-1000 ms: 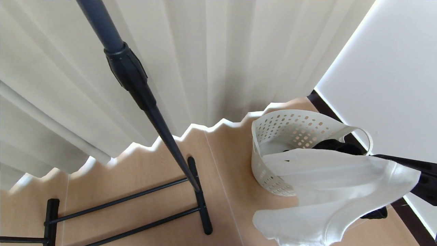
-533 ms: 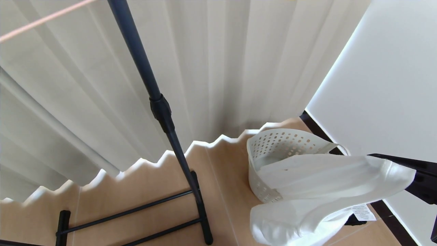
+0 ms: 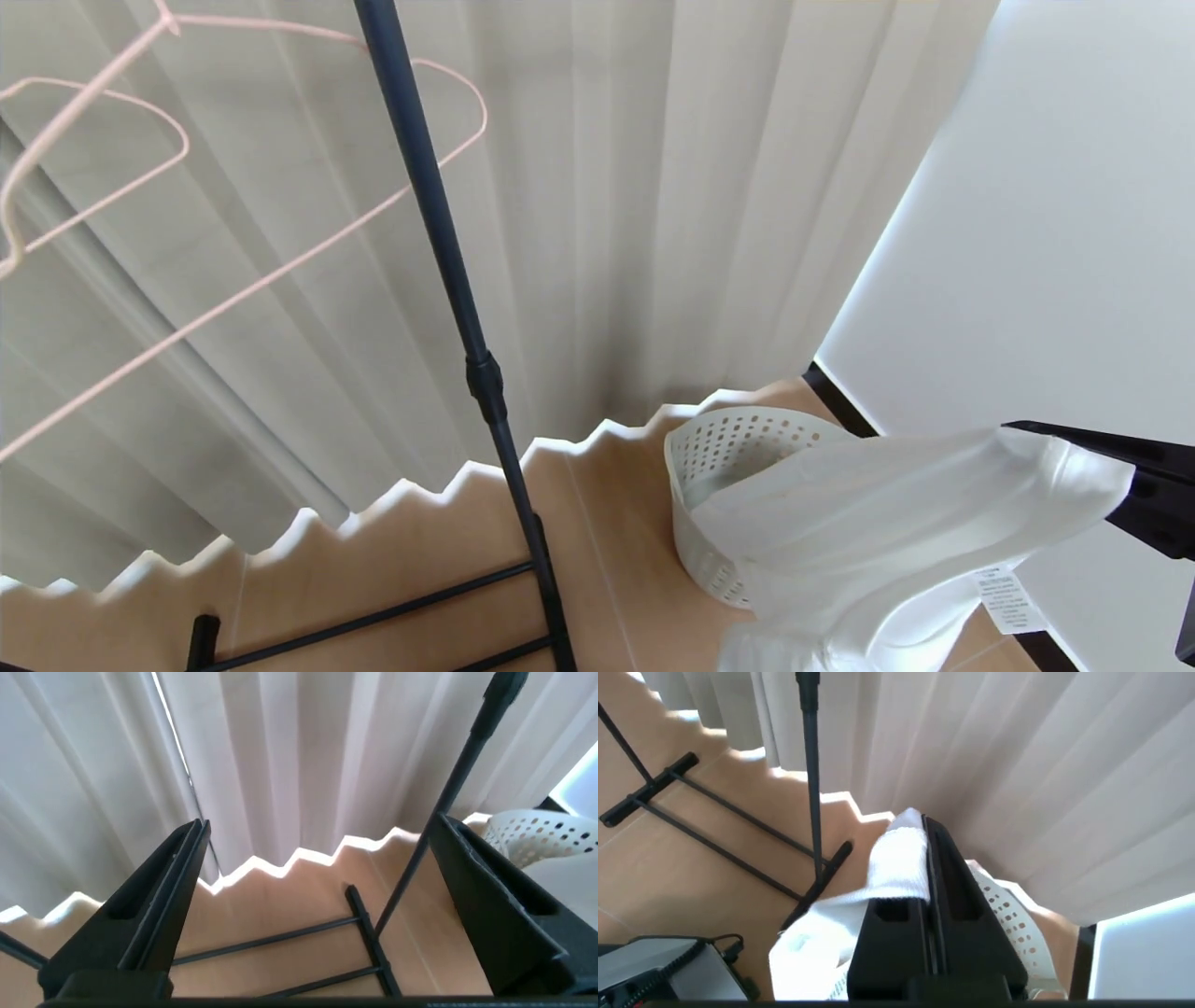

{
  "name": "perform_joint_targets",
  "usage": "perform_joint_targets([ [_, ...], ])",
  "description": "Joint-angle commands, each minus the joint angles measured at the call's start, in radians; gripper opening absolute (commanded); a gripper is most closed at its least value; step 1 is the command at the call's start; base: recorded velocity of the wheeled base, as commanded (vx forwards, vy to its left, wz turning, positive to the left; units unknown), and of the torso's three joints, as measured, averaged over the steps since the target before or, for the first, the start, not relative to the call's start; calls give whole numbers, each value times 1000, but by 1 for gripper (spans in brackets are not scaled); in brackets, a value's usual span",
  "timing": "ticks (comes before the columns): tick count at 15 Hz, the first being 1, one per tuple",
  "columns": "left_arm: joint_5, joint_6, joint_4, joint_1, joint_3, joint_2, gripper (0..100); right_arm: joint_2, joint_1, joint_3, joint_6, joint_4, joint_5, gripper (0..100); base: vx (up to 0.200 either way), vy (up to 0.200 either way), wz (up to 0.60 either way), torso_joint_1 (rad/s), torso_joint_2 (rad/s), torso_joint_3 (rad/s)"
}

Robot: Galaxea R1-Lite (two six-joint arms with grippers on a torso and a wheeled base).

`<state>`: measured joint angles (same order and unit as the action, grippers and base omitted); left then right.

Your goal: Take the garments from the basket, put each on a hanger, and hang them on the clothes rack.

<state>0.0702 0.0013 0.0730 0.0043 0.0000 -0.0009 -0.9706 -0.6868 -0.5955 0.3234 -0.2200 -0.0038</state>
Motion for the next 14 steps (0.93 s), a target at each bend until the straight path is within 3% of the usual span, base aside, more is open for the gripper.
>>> perform_joint_targets([
  [1, 0, 0, 1, 0, 0, 1, 100, -3, 0, 0, 0, -1, -1, 0, 0, 0, 0, 168, -505, -134],
  [10, 0, 0, 1, 0, 0, 1, 100, 0, 0, -1, 0, -1, -1, 0, 0, 0, 0, 203, -536, -137],
  [14, 0, 0, 1, 0, 0, 1, 100, -2, 0, 0, 0, -1, -1, 0, 0, 0, 0, 251, -585, -306],
])
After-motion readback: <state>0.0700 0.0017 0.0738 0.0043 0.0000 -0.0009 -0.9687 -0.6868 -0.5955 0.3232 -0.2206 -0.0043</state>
